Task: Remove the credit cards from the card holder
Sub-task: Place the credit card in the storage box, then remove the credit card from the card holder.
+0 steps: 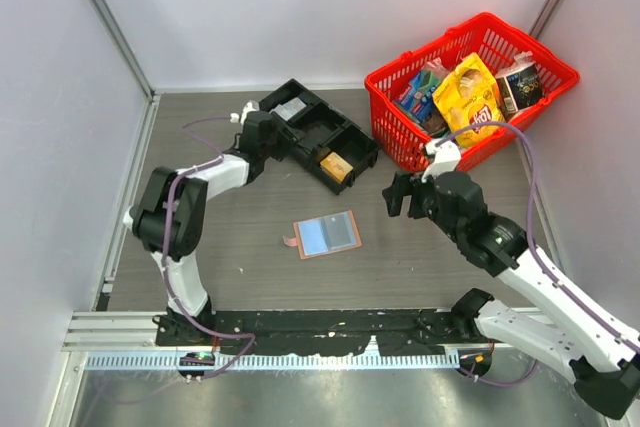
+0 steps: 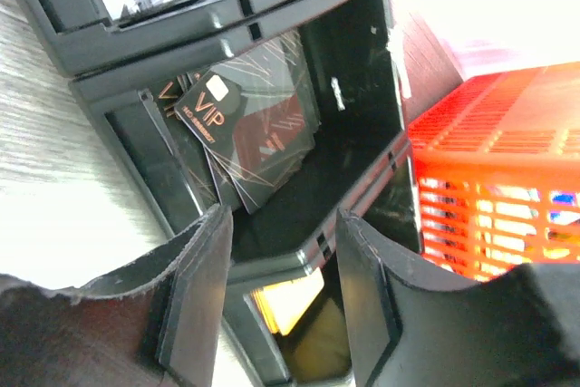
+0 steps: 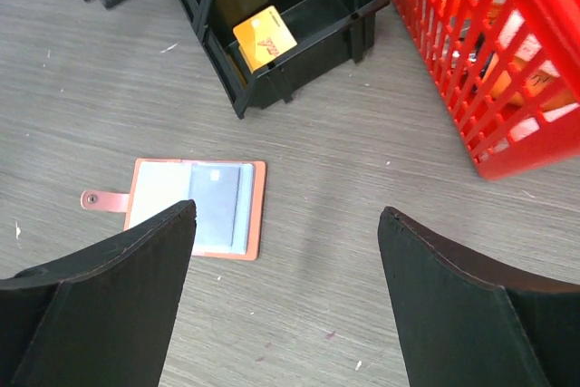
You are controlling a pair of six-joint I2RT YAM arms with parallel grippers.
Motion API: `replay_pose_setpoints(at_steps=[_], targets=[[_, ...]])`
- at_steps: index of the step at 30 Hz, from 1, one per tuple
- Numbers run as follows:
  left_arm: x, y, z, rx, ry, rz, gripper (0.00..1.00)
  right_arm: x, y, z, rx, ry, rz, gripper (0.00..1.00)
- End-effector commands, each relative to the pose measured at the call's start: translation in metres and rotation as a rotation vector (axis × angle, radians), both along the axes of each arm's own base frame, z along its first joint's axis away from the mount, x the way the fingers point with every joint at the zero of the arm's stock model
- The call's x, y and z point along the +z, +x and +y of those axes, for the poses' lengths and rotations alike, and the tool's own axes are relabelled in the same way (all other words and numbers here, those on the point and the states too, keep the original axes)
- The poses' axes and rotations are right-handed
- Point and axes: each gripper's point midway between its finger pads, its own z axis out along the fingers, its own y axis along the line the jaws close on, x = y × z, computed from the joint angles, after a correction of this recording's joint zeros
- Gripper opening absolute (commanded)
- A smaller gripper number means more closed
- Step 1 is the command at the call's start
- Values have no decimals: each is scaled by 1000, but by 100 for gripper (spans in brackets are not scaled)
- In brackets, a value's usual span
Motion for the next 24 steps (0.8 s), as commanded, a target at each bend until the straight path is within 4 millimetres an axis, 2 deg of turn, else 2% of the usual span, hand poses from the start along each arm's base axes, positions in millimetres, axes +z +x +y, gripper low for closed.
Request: replay_pose_setpoints(at_steps=[1,5,7,8,12,15,16,17,18,24], targets=[[41,-29,20,-61,151,-39,53,7,0,16,29,27,91,86],[60,-69,29,-163,233,-21,56,-19,0,33,39,13,257,85],[58,-92,35,-217,281,24,56,-28,0,48,72,37,319,85],[56,-106,37,-244,299,49,56,-39,-2,55,83,47,363,84],[48,-155,43,-315,340,97,57,-68,1,71,78,62,427,81],[34,-187,46,-352,354,129,57,-99,0,77,46,48,492,79],[27,-196,46,-364,357,142,57,-103,2,81,38,53,487,76],[22,-204,46,-375,355,151,57,-116,0,84,27,49,516,74],[17,-211,44,-390,358,161,58,-119,-1,90,36,47,515,69],[-16,-245,33,-463,369,237,58,-153,-5,107,14,-51,549,61]])
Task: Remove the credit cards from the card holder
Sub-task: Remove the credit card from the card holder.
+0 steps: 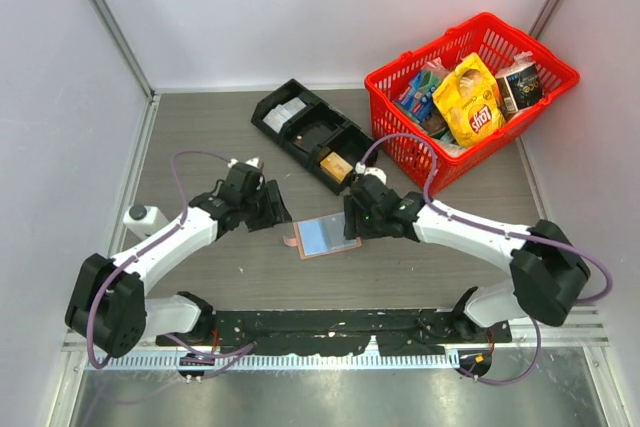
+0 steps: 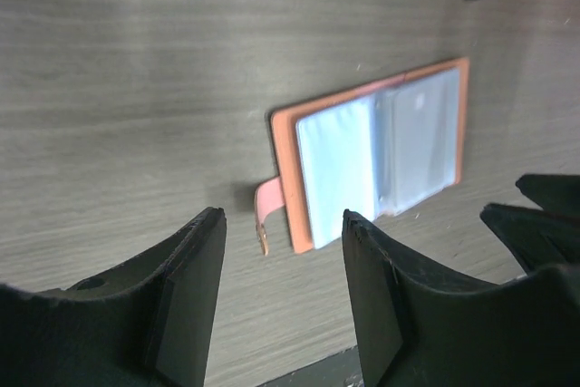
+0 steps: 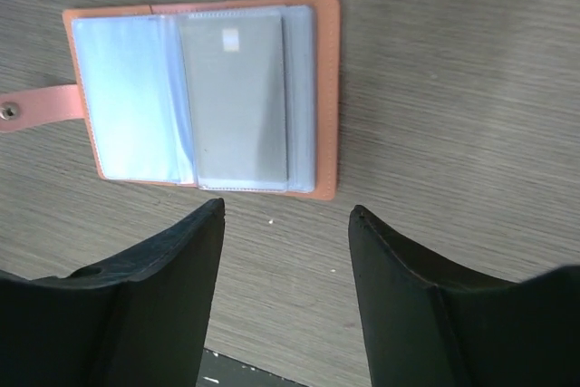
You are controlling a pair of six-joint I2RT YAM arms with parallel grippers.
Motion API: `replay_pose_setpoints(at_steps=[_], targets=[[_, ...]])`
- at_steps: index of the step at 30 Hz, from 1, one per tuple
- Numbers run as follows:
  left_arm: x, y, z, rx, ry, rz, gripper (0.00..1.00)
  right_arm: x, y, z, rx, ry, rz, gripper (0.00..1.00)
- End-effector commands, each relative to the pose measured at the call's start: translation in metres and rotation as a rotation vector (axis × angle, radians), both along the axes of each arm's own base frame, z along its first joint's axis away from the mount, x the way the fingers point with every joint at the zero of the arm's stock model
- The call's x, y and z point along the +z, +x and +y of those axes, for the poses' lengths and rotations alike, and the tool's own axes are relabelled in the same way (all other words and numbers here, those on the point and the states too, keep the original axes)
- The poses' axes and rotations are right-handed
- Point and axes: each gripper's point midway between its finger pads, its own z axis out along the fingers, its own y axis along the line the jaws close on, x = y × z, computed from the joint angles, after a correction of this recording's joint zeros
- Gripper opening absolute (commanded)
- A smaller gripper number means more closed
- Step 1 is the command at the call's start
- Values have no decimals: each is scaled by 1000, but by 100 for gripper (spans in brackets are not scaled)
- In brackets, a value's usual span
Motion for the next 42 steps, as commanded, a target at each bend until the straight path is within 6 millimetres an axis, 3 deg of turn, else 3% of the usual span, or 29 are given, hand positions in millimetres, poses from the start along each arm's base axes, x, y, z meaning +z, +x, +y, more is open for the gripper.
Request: replay_pose_setpoints(at_steps=[1,6,14,33,42], targets=[[-14,-22,-12,-56,-7,39,58,-6,12,19,-41,-2,-39,58],[-37,-38,-25,-54,-25,105,57,-17,13,22,-44,-28,-30,50],[-54,-49,-43,-97,-5,145,56,-28,15,29,-17,-36,-6,42],[-66,-53,-43,-77,31,164,36,-45,11,35,47,-64,40,33],[-71,-55,-48,-73,13,172,28,-30,10,44,76,-18,26,17]])
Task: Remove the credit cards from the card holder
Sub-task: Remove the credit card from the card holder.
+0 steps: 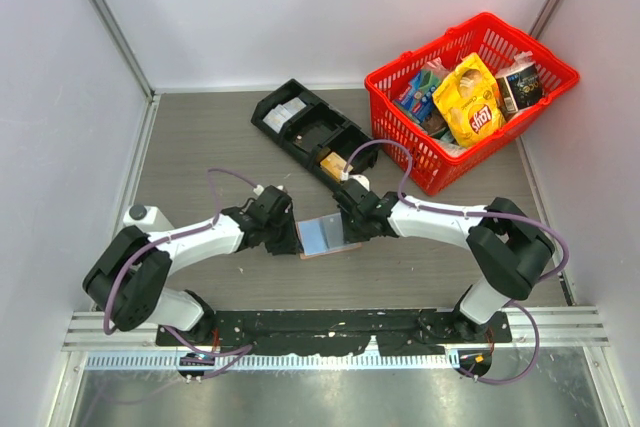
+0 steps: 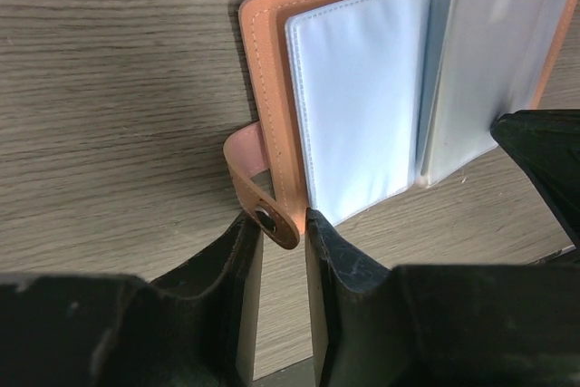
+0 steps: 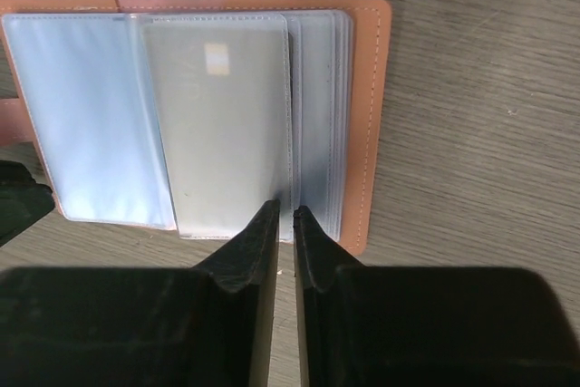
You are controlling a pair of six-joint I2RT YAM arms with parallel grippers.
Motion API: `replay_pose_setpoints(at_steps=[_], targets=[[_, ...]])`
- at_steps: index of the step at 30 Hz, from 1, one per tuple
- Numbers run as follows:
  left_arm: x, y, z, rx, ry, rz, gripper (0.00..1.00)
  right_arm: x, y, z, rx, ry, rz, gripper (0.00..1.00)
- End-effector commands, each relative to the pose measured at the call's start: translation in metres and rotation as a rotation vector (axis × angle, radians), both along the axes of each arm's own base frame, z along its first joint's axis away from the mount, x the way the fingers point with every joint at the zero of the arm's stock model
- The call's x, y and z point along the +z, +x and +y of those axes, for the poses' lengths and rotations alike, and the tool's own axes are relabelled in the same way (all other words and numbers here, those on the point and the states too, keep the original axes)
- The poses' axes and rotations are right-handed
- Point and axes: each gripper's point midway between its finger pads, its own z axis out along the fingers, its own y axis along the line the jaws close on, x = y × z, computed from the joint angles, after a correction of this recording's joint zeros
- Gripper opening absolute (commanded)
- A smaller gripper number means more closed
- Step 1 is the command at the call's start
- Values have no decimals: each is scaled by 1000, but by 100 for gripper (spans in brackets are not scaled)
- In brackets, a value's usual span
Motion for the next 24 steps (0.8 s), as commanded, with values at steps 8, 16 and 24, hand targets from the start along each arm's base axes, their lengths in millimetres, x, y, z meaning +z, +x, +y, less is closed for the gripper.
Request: replay_pose_setpoints(at_steps=[8,16,24], targets=[[-3,4,-12,14,-35,-20,26,55,12,26,55,130,-88,1],[-4,3,-13,21,-48,-19,25,64,17,23,44,122,-119,7],[-6,2,-10,29,-40,-20,22,42,22,9,3,10,-101,55]])
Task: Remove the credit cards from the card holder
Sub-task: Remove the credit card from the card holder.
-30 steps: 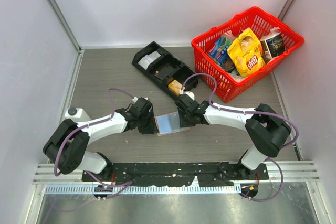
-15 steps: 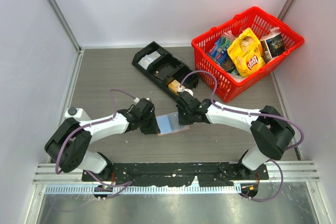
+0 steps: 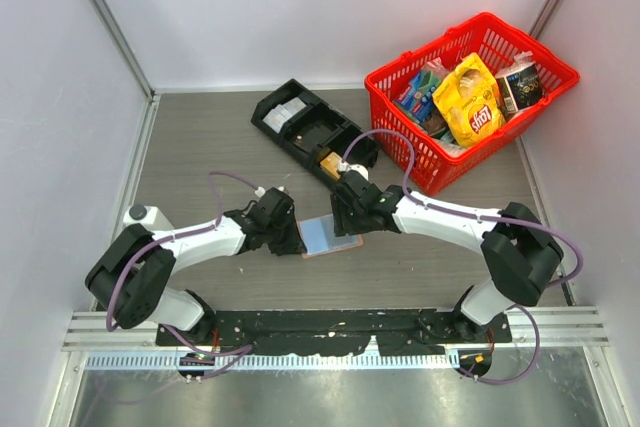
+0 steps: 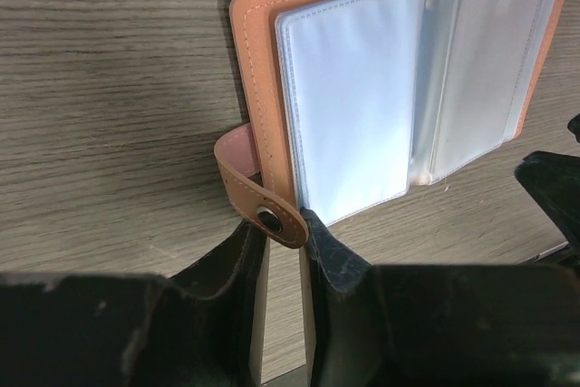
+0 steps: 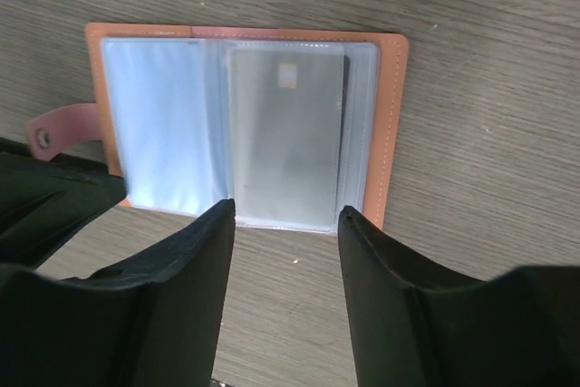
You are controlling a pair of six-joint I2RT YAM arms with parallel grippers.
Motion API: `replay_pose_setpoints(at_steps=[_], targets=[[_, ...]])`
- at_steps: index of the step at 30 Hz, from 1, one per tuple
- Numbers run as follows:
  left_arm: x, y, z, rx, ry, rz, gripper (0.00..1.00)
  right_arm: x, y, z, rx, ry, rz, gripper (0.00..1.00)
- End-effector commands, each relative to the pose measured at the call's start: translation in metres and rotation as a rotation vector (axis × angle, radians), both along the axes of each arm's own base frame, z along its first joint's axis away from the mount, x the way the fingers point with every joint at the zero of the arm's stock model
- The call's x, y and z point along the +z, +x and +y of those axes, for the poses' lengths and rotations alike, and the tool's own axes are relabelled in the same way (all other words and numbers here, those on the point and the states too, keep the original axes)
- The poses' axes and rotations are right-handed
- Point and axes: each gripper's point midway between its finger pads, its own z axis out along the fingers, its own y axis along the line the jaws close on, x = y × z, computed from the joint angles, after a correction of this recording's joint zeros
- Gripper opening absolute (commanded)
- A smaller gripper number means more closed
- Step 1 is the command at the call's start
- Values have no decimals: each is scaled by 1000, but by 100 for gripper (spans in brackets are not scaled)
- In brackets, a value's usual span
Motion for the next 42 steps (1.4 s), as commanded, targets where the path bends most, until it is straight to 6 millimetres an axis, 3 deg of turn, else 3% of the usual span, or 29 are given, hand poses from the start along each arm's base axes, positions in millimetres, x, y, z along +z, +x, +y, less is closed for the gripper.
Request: replay_pose_setpoints(at_steps=[1,12,17,24,26,38,42], targets=[[-3,0,1,4,4,-14,21,2,12,0,-25,-36,-30,56],[-2,-2,3,14,-4,-14,5,-20,8,9,18,-40,17,56],[-2,-4,1,12,-7,-12,2,-25,5,9,31,-42,33,53],[-1,-4,-2,7,-15,-14,2,-11,4,20,56,14,25,31],[-2,-4,-3,3,-14,-12,1,-5,5,22,61,30,19,28],[0,-6,-6,0,-23,-11,1,21,2,35,97,110,-4,33],[0,-6,-7,-2,-26,-12,1,29,-7,43,141,161,17,40]])
